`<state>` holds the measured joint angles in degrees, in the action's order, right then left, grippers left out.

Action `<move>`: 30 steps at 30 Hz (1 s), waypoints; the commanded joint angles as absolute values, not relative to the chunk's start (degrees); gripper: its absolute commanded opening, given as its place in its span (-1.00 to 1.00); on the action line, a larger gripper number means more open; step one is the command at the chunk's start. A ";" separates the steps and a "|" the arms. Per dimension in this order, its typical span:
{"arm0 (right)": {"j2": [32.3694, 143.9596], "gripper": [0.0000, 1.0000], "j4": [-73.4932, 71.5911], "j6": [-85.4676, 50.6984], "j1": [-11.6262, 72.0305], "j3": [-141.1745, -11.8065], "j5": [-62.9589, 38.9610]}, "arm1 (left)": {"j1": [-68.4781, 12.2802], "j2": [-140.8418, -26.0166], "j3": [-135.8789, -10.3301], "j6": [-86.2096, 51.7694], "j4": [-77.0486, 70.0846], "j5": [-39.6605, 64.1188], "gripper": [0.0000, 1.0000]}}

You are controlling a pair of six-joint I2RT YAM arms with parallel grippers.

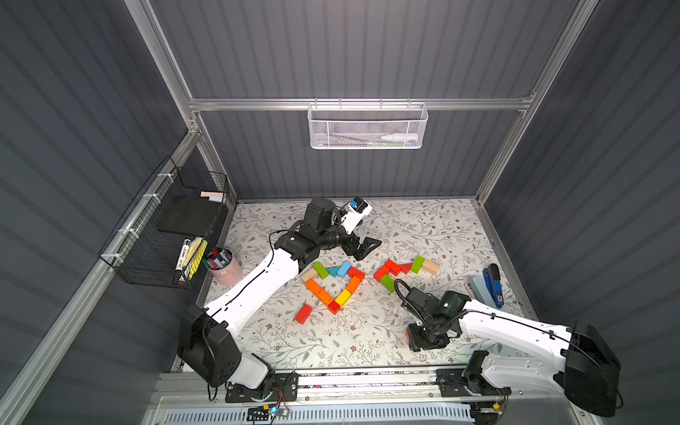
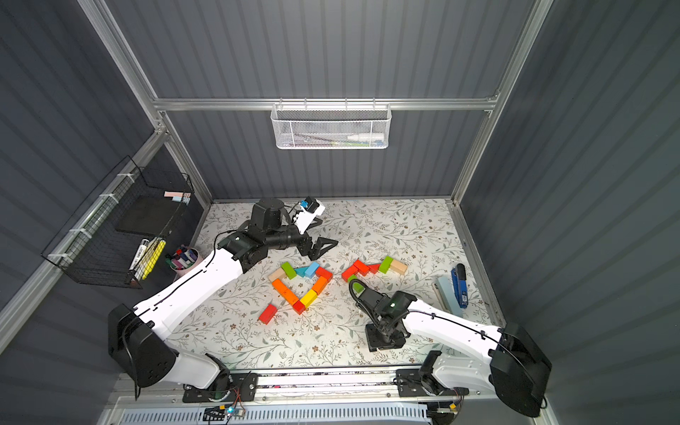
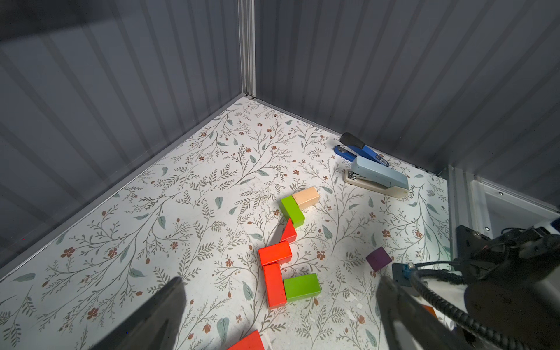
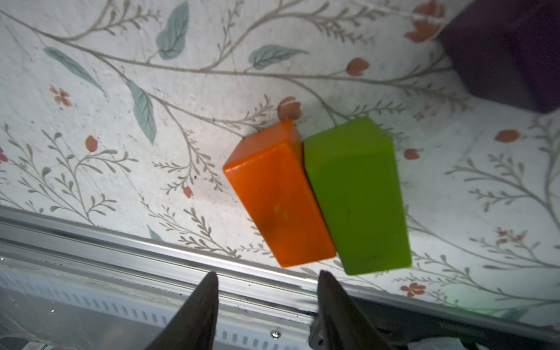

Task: Assemble a heart with building blocks
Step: Move the building block to the center of the board.

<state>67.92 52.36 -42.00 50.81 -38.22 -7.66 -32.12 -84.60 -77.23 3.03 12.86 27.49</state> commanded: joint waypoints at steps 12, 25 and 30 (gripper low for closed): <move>75.40 0.21 51.17 -41.63 51.06 -40.09 1.43 | -31.73 -84.99 -76.93 3.21 12.36 28.48 0.98; 79.76 0.01 39.53 -44.77 51.59 -44.53 -10.72 | -31.73 -84.72 -77.27 1.63 13.26 28.12 0.98; 80.81 0.00 33.50 -47.30 51.77 -45.15 -14.45 | -31.73 -82.83 -76.93 -0.02 16.97 21.82 0.98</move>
